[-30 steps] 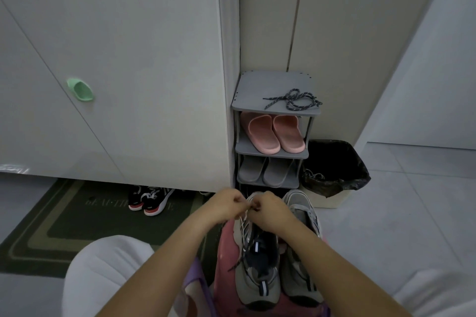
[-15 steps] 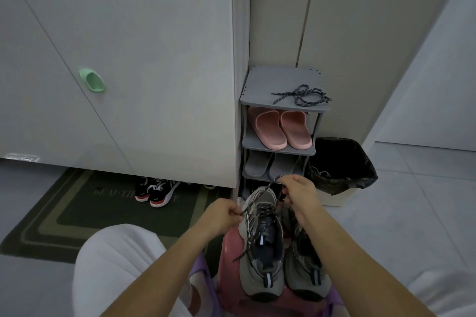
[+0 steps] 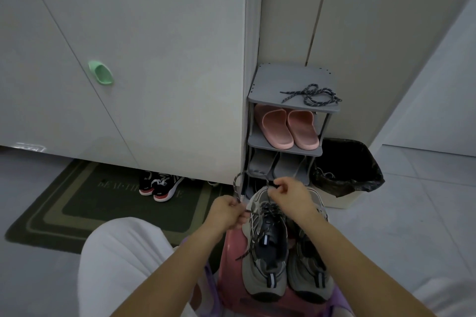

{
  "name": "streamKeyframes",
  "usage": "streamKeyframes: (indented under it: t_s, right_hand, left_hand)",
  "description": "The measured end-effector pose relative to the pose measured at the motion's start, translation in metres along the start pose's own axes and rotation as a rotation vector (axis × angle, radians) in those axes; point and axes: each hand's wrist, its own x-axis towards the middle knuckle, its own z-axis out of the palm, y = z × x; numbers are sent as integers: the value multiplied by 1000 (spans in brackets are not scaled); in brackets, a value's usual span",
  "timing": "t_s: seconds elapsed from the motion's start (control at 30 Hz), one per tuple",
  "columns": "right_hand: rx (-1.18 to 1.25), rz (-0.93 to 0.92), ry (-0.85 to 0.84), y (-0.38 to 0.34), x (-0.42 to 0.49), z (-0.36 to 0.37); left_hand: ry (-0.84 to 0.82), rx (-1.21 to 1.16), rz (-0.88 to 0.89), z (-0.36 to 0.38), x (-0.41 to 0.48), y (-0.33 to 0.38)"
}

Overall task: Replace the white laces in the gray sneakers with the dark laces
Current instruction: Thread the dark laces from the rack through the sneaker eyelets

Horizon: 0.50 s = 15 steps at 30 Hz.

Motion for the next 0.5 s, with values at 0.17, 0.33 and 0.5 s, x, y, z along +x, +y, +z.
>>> streamKeyframes:
  t_s: [0.17,0.33,0.5]
  right_hand:
    - [-384,-41,-219,11,-21,11]
    - [-365,-74,-196,14,-22,16]
    - [-363,-79,-180,18,-22,20]
  left_hand:
    - [-3,-9,-4,9,3,-2]
    - [-18,55,33,14,5,-1]
    - [-66,127,95,16,5,-5]
